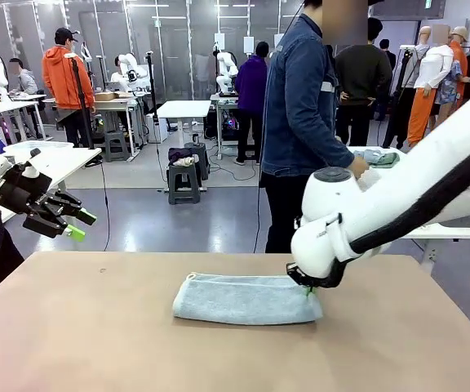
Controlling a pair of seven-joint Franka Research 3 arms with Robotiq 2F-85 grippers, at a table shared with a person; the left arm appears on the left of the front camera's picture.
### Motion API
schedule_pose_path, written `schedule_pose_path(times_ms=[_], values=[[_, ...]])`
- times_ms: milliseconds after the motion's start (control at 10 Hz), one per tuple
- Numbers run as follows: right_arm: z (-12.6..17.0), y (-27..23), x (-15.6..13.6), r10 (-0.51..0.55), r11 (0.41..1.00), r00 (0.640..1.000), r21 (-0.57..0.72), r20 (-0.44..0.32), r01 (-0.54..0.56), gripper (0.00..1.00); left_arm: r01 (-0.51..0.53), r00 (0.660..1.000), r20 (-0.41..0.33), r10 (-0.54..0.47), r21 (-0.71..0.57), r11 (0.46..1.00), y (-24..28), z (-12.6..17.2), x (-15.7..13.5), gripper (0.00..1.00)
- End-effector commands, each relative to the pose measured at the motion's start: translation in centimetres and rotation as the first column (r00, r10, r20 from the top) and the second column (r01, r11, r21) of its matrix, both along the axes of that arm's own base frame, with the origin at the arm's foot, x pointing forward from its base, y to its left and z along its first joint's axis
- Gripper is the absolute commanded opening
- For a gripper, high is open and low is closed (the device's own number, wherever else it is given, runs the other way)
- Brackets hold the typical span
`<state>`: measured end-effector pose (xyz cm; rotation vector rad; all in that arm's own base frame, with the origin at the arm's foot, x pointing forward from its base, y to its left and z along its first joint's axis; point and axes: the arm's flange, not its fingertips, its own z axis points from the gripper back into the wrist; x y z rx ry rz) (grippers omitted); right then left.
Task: Fold the towels and place them in the basket.
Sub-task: When a person lays out a Towel with hook on the table, fold it in half twice.
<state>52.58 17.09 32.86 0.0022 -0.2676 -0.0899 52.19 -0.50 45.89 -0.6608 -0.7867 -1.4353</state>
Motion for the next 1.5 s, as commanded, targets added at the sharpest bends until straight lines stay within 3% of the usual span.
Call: schedule_pose_path(times_ms=[0, 300, 800, 1400], values=[[2.2, -0.7, -1.1, 0.018, 0.999, 0.997, 0.025, 0.072, -0.02, 0.0, -0.012, 1.0, 0.004, 0.012, 0.002, 1.0, -0.1, 0.2, -0.2, 0.72], [4.9, 1.5, 0.0, 0.049, 0.999, 0.992, 0.006, 0.115, -0.05, 0.0, -0.012, 1.0, 0.004, 0.012, 0.002, 1.0, -0.1, 0.2, -0.2, 0.72], [8.0, 13.0, 1.0, 0.096, 0.995, 0.987, -0.009, 0.132, -0.096, 0.0, -0.012, 1.0, 0.004, 0.012, 0.002, 1.0, -0.1, 0.2, -0.2, 0.72], [6.7, 20.3, 1.8, -0.058, 0.995, 0.996, 0.088, 0.071, 0.051, 0.0, -0.012, 1.0, 0.004, 0.012, 0.002, 1.0, -0.1, 0.2, -0.2, 0.72]])
